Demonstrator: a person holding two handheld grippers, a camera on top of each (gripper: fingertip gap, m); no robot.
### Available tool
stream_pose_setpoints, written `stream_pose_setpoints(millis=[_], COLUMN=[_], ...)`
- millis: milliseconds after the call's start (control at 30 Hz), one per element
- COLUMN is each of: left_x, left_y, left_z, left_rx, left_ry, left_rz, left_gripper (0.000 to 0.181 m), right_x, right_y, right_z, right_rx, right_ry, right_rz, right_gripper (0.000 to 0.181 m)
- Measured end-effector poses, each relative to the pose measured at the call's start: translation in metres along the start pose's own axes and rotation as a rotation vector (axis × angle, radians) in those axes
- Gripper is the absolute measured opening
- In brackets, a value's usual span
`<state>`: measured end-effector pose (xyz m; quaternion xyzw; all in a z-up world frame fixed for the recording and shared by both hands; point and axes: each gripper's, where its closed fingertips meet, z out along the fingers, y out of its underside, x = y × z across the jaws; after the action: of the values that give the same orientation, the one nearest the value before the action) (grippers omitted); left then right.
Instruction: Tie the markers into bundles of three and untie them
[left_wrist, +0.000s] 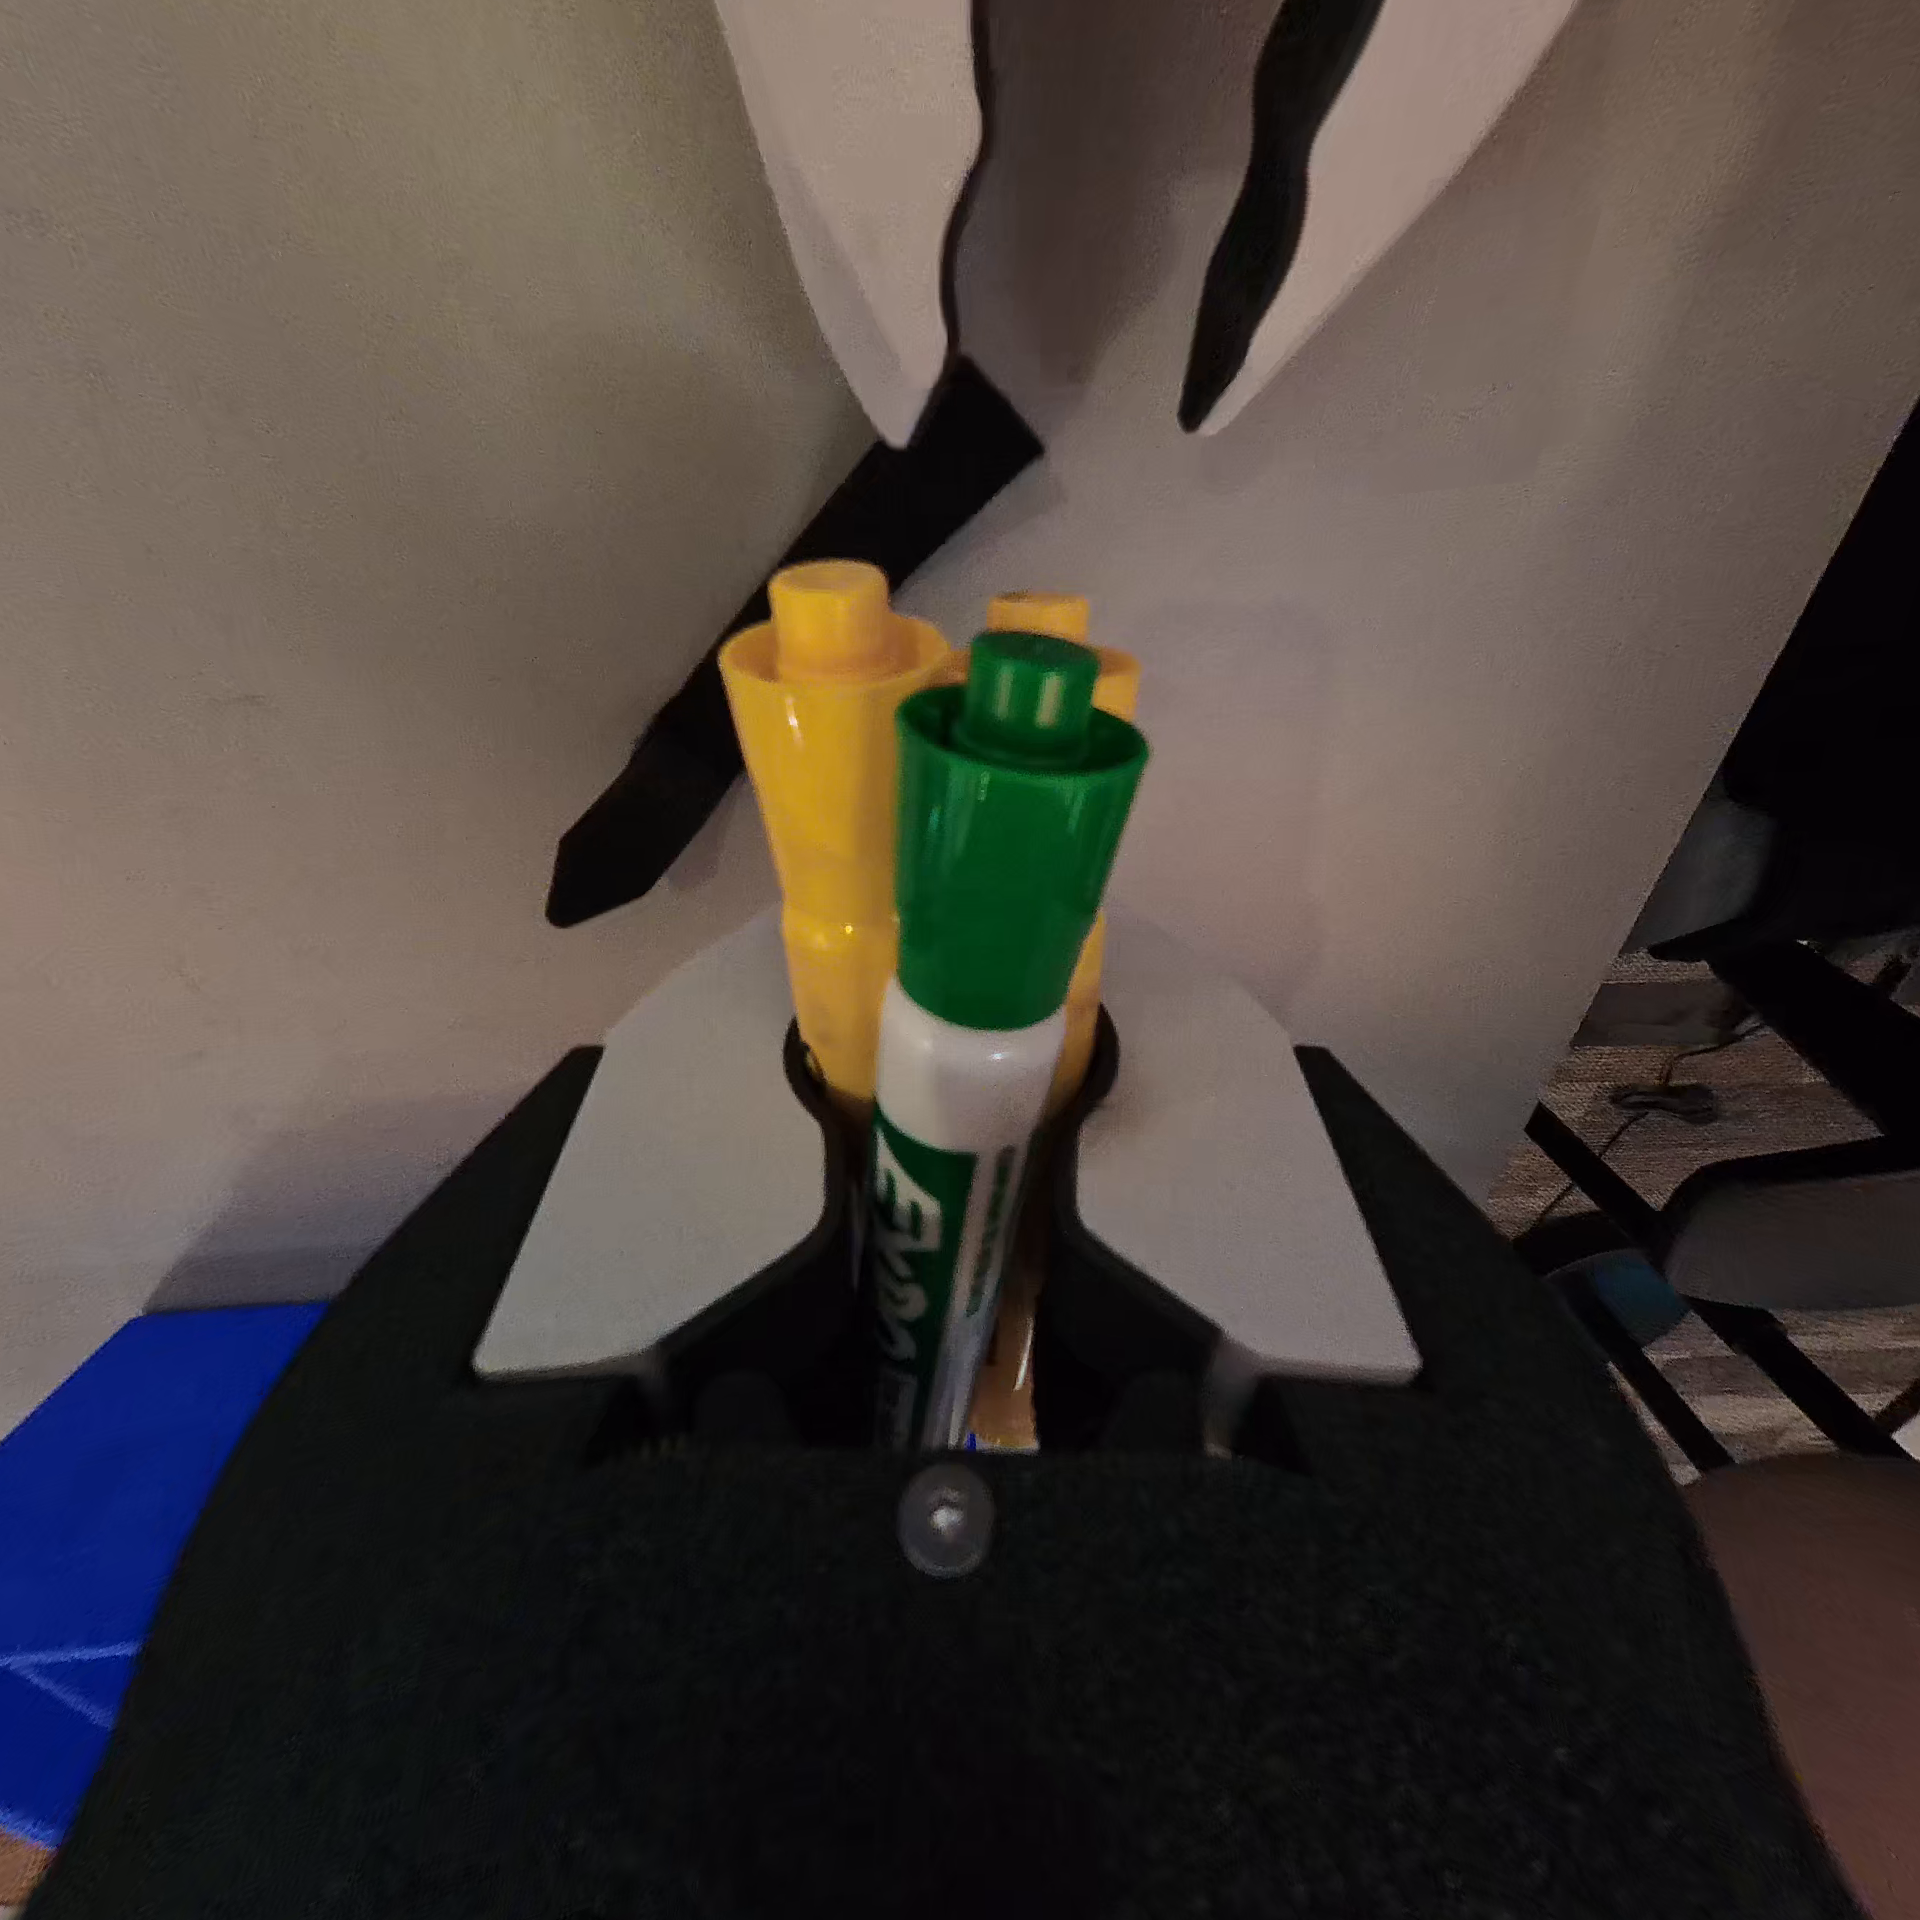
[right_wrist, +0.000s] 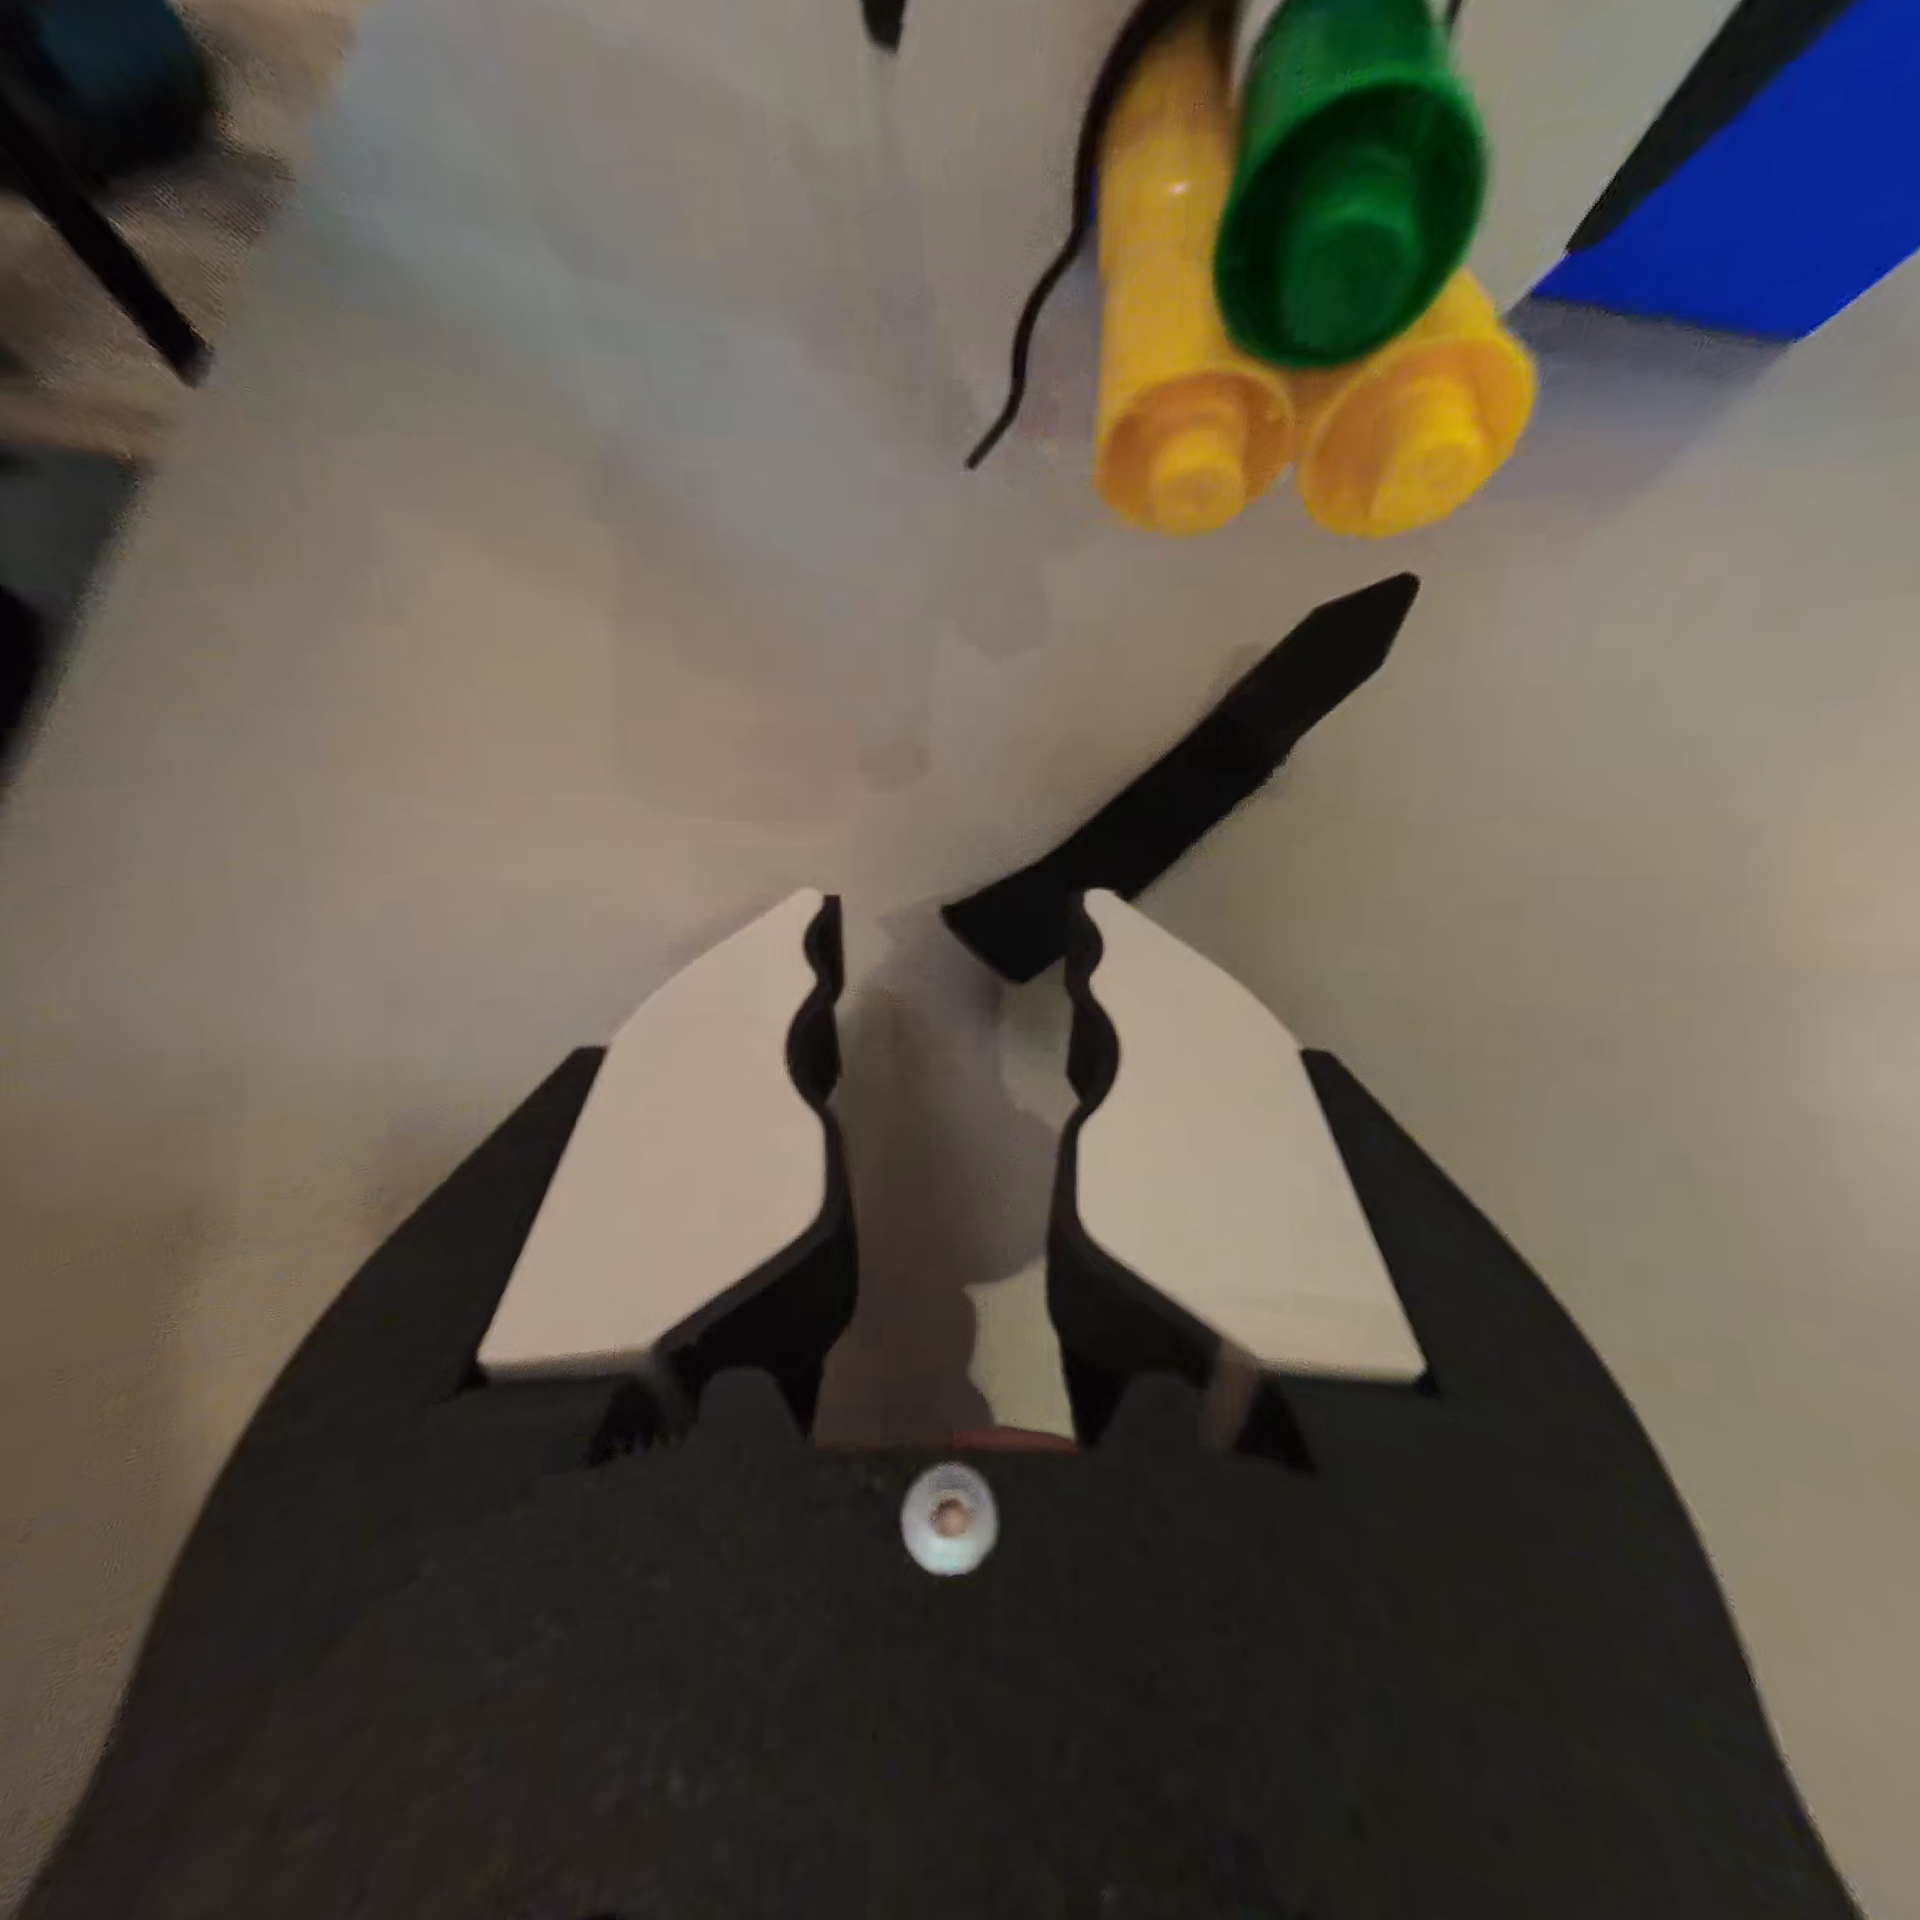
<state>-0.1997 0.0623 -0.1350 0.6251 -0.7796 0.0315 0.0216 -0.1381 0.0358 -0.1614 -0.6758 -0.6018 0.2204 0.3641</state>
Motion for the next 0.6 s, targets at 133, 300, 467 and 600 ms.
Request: stream_pose_setpoints(millis=[133, 300, 467, 600], left_x=[0.002, 0.002, -0.005, -0.006], left_y=[0.001, 0.002, 0.001, -0.003], left_z=[0.003, 0.003, 0.003, 0.006], left_rx=[0.001, 0.003, 0.006, 0.017], left_ry=[0.003, 0.000, -0.022, -0.008], left_rz=[-0.007, -0.007, -0.016, -0.016], left_gripper=[0.041, 0.041, 0.040, 0.040], right_x=[0.015, 0.031, 0.038, 0.058], right_y=[0.020, 0.015, -0.012, -0.043], right_z=[0.011, -0.013, -0.050, -0.091], right_rx=[-0.118, -0.084, 0.161, 0.584], right_ry=[0.067, 0.191, 0.210, 0.248], right_rz=[0.040, 0.081, 0.345, 0.756], right_gripper=[0.005, 0.002, 0.002, 0.002])
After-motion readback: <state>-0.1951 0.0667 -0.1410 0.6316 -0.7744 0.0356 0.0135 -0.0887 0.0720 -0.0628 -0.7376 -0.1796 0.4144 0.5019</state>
